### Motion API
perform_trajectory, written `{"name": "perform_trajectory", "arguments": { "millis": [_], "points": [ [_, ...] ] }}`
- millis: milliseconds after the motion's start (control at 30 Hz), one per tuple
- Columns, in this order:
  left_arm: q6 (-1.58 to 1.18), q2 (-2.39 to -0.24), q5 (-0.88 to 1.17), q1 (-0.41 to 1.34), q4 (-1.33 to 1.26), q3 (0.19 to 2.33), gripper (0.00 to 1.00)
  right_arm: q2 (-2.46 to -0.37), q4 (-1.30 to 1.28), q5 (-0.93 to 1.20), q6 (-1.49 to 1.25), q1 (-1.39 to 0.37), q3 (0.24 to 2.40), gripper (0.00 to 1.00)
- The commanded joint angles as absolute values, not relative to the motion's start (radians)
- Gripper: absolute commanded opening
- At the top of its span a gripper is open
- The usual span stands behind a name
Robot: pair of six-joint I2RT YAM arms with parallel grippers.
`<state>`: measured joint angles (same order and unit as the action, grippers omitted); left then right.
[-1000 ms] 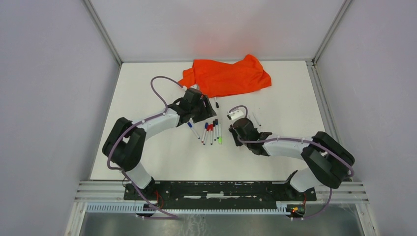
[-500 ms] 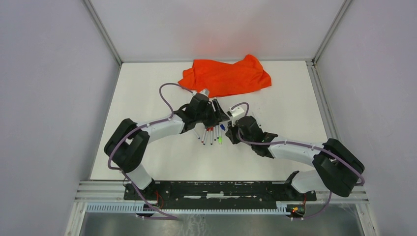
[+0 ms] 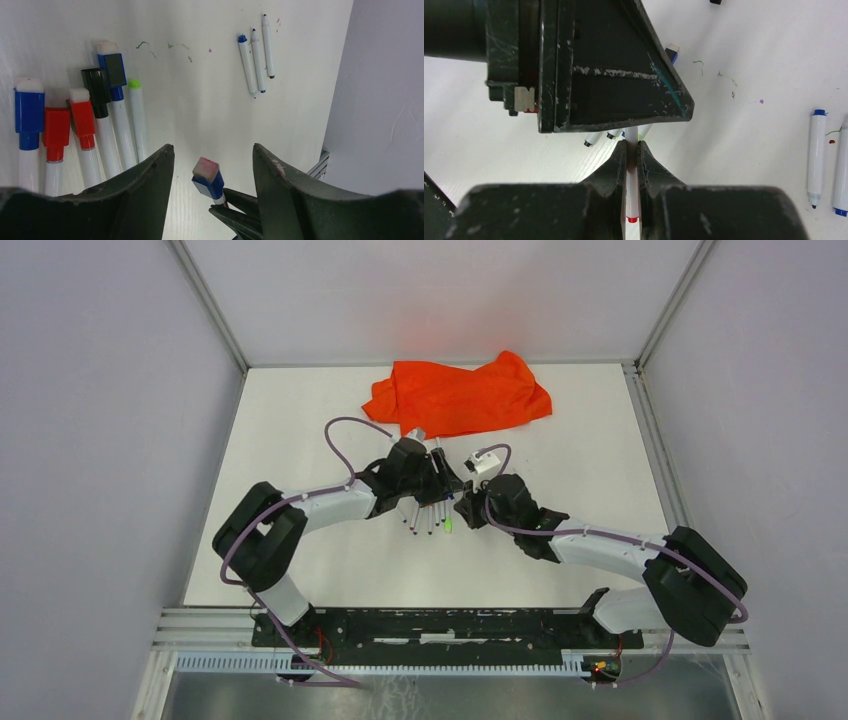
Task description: Open the pen caps
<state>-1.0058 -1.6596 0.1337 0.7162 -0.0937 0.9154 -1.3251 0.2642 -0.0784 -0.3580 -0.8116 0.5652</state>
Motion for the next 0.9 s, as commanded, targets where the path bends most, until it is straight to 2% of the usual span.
{"name": "perform_trajectory", "arguments": {
  "millis": [0,167,633,867],
  "points": [
    [-1.052,-1.65,0.121,0.725,-0.166,0.893,0.61,-1.292,0.321,-0.074,-0.378,-0.814,0.568,0.0],
    [-1.073,-1.634,0.113,0.732,-0.194,0.868,0.51,-1.297,0.342,-0.069,-0.39,-0.814,0.556,0.0],
    [-1.098,-1.58,0.047,0.741,-0.21,0.828,0.39,-1.286,0.383,-0.041,-0.416,-0.814,0.512,0.0],
    [-1.102,-1.581,0.066,0.745,-0.236,0.822,0.27,-1.295,0.409,-0.026,-0.433,-0.814,0.506,0.0]
  ]
}}
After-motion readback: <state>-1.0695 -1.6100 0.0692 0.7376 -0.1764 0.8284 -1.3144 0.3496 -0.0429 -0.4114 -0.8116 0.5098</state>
